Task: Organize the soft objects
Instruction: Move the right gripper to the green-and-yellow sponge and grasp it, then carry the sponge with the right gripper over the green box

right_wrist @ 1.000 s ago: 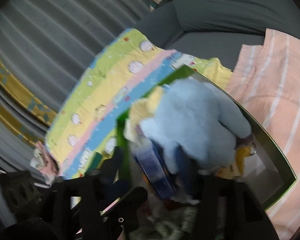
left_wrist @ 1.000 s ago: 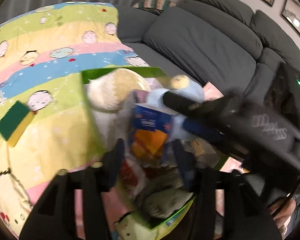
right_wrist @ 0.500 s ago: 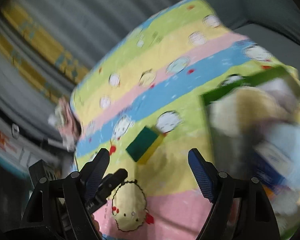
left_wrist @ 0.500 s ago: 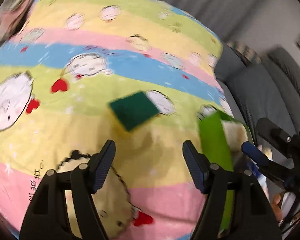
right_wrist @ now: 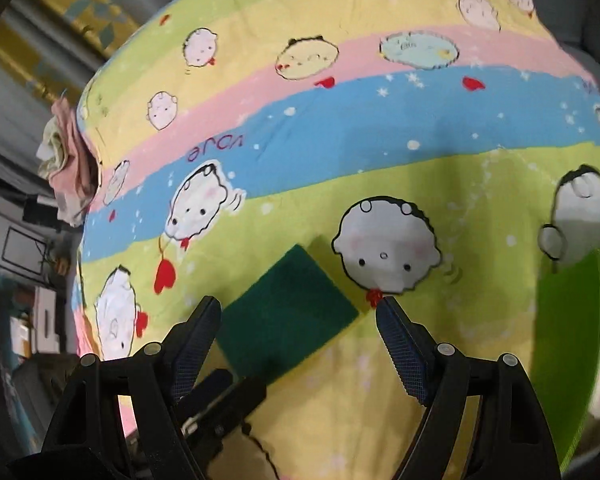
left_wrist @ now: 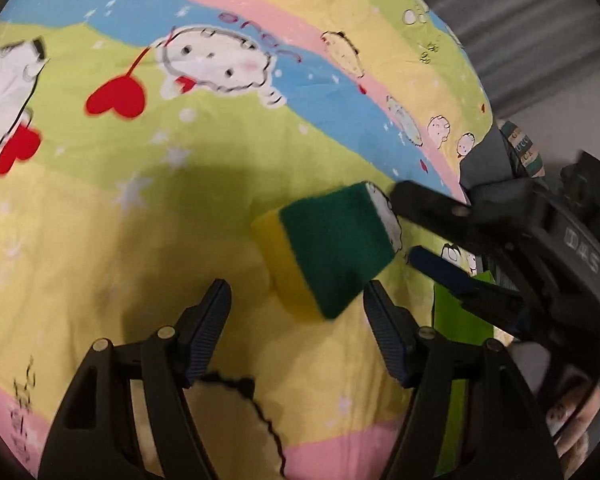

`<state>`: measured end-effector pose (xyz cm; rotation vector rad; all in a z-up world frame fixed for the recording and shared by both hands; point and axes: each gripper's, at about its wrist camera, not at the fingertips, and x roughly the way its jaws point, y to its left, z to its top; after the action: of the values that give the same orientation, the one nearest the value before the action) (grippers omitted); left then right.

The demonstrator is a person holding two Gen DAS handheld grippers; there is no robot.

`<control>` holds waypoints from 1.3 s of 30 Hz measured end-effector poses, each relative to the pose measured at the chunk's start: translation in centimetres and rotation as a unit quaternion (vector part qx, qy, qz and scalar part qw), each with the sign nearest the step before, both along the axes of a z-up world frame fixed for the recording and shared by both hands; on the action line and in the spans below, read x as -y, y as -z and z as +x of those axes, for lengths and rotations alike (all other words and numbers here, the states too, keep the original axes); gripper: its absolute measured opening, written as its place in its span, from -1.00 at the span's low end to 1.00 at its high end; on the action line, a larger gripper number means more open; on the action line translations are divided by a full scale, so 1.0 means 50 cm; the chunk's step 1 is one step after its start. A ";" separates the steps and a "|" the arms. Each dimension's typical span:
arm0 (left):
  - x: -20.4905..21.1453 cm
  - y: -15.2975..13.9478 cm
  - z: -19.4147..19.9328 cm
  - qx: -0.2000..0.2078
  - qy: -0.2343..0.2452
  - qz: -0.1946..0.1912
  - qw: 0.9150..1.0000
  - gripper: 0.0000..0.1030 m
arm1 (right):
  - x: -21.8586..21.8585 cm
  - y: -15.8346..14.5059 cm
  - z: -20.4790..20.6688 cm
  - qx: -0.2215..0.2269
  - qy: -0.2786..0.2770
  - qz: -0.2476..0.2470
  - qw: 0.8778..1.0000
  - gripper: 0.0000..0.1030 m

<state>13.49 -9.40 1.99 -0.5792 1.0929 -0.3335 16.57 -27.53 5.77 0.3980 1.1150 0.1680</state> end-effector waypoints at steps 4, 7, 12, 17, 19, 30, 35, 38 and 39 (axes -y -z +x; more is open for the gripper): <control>0.013 0.000 0.011 0.009 0.001 0.014 1.000 -0.08 | 0.001 0.041 0.035 -0.016 -0.010 0.019 1.000 0.46; 0.020 -0.005 0.016 0.017 0.011 0.016 1.000 -0.14 | -0.004 0.072 0.050 -0.036 -0.010 0.034 0.999 0.29; 0.025 -0.042 -0.005 0.050 0.025 0.016 0.998 -0.14 | 0.011 0.054 0.025 -0.031 -0.004 0.064 0.997 0.16; 0.076 -0.136 -0.070 0.112 0.072 0.031 0.991 -0.13 | 0.047 -0.042 -0.063 0.037 0.023 0.063 0.997 0.16; 0.103 -0.176 -0.109 0.141 0.096 0.022 0.985 -0.12 | 0.066 -0.079 -0.108 0.065 0.039 0.065 0.995 0.16; 0.302 -0.286 -0.296 0.240 0.255 0.013 0.936 -0.07 | 0.243 -0.222 -0.441 0.211 0.183 0.029 0.960 0.17; 0.370 -0.248 -0.322 0.211 0.297 0.013 0.931 0.14 | 0.300 -0.205 -0.523 0.211 0.249 0.012 0.945 0.17; 0.390 -0.227 -0.334 0.195 0.316 0.009 0.928 0.26 | 0.331 -0.183 -0.545 0.200 0.264 0.022 0.943 0.17; 0.396 -0.221 -0.339 0.184 0.321 0.008 0.929 0.35 | 0.337 -0.176 -0.546 0.195 0.270 0.020 0.943 0.17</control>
<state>-3.44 -29.18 13.03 -0.1129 0.8904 -0.9640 -10.74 -44.36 14.59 0.6609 0.5827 -0.2093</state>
